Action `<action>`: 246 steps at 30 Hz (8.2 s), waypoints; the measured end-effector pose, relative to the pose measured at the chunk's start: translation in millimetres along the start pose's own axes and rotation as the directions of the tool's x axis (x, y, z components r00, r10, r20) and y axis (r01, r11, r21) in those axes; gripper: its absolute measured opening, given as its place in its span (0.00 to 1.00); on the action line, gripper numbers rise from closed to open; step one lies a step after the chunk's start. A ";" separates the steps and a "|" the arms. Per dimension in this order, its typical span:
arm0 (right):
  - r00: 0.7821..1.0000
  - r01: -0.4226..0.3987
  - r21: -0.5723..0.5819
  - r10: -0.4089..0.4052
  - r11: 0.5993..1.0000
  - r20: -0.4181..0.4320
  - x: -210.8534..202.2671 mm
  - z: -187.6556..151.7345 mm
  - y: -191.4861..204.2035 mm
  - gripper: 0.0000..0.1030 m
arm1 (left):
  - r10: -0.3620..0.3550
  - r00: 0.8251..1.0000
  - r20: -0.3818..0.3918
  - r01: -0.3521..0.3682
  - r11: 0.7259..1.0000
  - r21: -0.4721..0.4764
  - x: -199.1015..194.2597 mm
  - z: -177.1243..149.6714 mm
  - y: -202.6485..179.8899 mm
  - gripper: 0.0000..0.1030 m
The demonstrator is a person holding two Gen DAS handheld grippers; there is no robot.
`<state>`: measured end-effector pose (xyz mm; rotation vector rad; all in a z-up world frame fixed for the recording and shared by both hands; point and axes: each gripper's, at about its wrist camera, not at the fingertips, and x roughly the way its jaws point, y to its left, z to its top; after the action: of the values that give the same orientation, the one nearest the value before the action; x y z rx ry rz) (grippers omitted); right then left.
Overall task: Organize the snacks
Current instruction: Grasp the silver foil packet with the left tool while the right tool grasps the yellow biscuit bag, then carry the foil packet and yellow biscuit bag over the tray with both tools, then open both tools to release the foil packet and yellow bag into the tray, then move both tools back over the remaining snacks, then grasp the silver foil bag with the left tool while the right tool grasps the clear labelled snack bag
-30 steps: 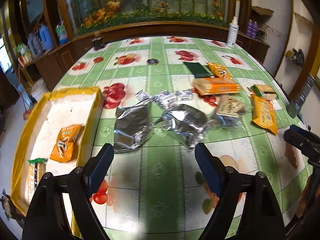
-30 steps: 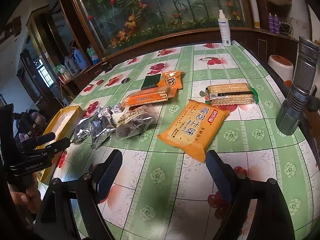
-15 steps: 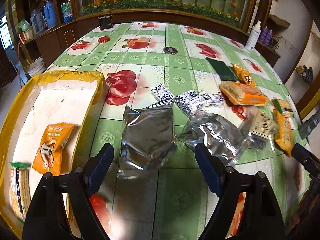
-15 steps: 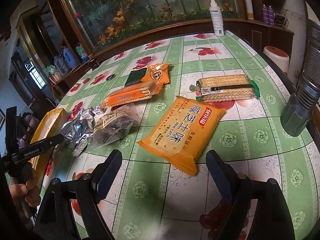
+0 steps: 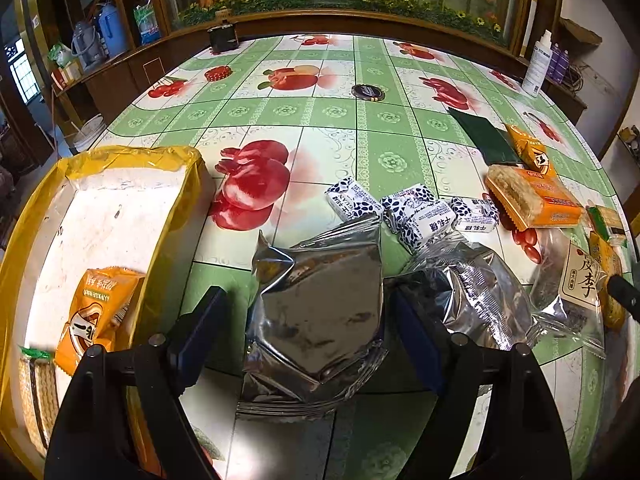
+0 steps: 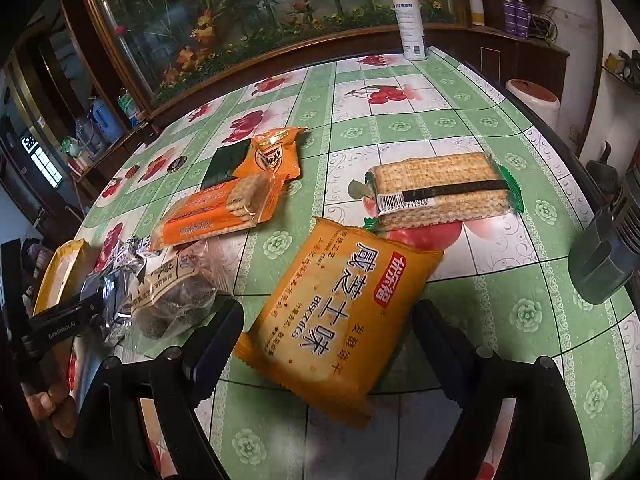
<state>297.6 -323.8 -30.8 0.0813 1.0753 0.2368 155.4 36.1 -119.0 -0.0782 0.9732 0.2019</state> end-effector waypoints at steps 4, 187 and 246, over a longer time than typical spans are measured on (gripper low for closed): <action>0.996 0.084 -0.048 -0.085 0.995 -0.022 13.2 7.0 15.2 0.89 | -0.015 1.000 0.019 0.014 1.000 0.021 -3.3 -0.6 4.9 0.68; 0.964 -0.195 -0.117 0.212 0.974 0.163 -93.0 -17.8 44.9 0.79 | -0.037 0.980 0.197 0.032 0.999 0.031 -143.1 -33.0 -10.8 0.81; 0.968 -0.230 -0.056 0.234 0.972 0.086 -40.3 -5.3 35.1 0.81 | -0.107 0.994 -0.019 0.103 0.982 -0.158 -13.2 11.1 -54.2 0.80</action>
<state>269.3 -299.3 7.7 0.1760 0.9674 0.4650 168.4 -16.9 -103.1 -0.2771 0.9766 0.1802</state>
